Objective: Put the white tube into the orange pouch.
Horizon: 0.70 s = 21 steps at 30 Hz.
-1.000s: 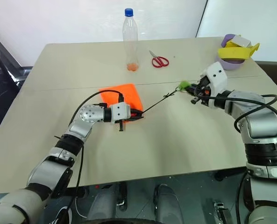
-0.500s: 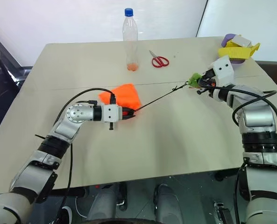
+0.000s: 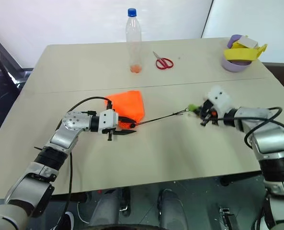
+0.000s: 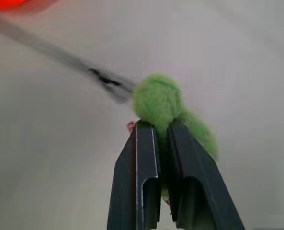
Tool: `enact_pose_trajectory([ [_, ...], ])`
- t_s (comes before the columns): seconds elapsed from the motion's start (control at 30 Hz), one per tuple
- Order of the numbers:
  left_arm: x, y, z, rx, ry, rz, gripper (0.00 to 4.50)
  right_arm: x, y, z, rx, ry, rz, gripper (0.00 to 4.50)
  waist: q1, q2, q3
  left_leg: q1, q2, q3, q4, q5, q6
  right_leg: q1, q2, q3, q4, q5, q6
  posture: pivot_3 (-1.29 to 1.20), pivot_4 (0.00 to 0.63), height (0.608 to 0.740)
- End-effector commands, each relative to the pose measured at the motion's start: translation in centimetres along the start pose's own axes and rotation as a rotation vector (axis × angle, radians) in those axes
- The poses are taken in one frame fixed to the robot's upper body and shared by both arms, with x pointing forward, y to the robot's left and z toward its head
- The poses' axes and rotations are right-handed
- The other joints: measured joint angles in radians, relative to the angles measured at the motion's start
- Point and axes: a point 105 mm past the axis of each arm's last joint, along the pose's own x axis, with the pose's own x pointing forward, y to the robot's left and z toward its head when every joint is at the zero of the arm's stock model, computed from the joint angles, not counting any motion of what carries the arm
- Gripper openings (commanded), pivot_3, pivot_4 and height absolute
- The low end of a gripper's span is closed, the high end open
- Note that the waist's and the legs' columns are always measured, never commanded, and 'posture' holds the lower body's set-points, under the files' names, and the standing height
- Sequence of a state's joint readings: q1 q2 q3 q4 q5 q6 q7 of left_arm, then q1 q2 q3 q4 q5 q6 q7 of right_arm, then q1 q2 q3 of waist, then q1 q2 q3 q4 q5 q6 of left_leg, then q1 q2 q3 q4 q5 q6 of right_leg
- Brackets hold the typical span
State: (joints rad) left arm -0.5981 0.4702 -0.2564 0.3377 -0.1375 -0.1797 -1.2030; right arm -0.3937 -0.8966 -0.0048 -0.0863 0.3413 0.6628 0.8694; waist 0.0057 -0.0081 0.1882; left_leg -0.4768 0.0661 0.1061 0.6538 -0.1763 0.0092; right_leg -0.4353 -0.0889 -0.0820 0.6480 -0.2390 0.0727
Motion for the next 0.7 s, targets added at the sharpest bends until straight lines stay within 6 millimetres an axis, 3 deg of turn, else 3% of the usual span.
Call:
enact_pose_trajectory([
  [0.03, -0.4, 0.5, 2.0, -0.015, -0.094, 0.024, 3.71, -0.4, 0.0, 2.2, -0.016, -0.072, -0.007, 1.56, -0.003, 0.000, 0.000, 0.000, 0.000, 0.000, 0.001, 0.000, 0.000, 0.000, 0.000, 0.000, 0.000, 0.000, -0.001, 0.00, 0.150, 0.740],
  [0.1, -0.6, 0.4, 2.6, -0.043, -0.129, 0.029, 4.50, -0.2, 0.0, 2.4, -0.013, -0.081, -0.012, 2.64, -0.003, 0.000, 0.000, 0.001, 0.000, -0.001, 0.003, 0.000, -0.001, 0.001, 0.000, 0.000, 0.000, 0.002, -0.001, 0.00, 0.150, 0.740],
  [0.2, -1.4, 0.4, 3.9, -0.155, -0.227, 0.036, 4.50, 0.1, 0.1, 2.6, 0.004, -0.093, -0.011, 4.18, -0.003, 0.000, 0.000, 0.001, 0.001, -0.001, 0.003, -0.001, -0.002, 0.001, 0.000, 0.000, 0.000, 0.003, -0.002, 0.00, 0.150, 0.740],
  [0.23, -1.6, 0.3, 4.3, -0.176, -0.249, 0.034, 4.50, 0.1, 0.1, 2.7, 0.011, -0.097, -0.008, 4.48, -0.003, 0.000, 0.000, 0.001, 0.001, -0.001, 0.003, -0.001, -0.002, 0.001, 0.000, 0.000, 0.000, 0.003, -0.002, 0.00, 0.150, 0.740],
  [0.37, -3.9, 0.7, 5.2, -0.292, -0.305, 0.084, 4.50, -0.5, 0.2, 4.1, 0.011, -0.186, 0.009, 4.48, -0.001, 0.000, 0.000, 0.000, 0.001, -0.001, 0.003, 0.000, -0.001, 0.001, 0.000, 0.000, -0.001, 0.003, -0.002, 0.00, 0.150, 0.740],
  [0.47, -6.1, 2.0, 4.9, -0.332, -0.301, 0.236, 4.50, -1.9, 0.9, 5.2, -0.056, -0.279, 0.024, 4.48, 0.002, 0.000, 0.000, 0.000, 0.001, -0.001, 0.003, 0.000, -0.001, 0.001, 0.000, 0.000, -0.001, 0.003, -0.002, 0.00, 0.150, 0.740],
  [0.5, -6.9, 2.4, 4.5, -0.335, -0.284, 0.289, 4.50, -2.3, 0.8, 5.3, -0.067, -0.310, 0.001, 4.48, 0.005, 0.000, 0.000, 0.000, 0.001, -0.001, 0.002, 0.000, -0.001, 0.001, 0.000, 0.000, -0.001, 0.003, -0.001, 0.00, 0.150, 0.740],
  [0.63, -10.8, 2.9, 2.3, -0.306, -0.179, 0.508, 4.50, -3.5, 3.8, 4.0, -0.090, -0.372, 0.049, 4.48, 0.007, 0.000, 0.000, 0.001, 0.001, -0.002, 0.000, 0.000, -0.001, 0.002, 0.000, 0.000, -0.004, 0.002, -0.001, 0.00, 0.150, 0.740],
  [0.7, -12.3, 1.8, 0.6, -0.326, -0.099, 0.562, 4.50, -4.3, 3.3, 3.1, -0.112, -0.380, -0.018, 4.48, 0.006, 0.000, 0.000, 0.001, 0.001, -0.001, -0.001, -0.001, -0.001, 0.001, 0.000, 0.000, -0.005, 0.002, -0.001, 0.00, 0.150, 0.740],
])
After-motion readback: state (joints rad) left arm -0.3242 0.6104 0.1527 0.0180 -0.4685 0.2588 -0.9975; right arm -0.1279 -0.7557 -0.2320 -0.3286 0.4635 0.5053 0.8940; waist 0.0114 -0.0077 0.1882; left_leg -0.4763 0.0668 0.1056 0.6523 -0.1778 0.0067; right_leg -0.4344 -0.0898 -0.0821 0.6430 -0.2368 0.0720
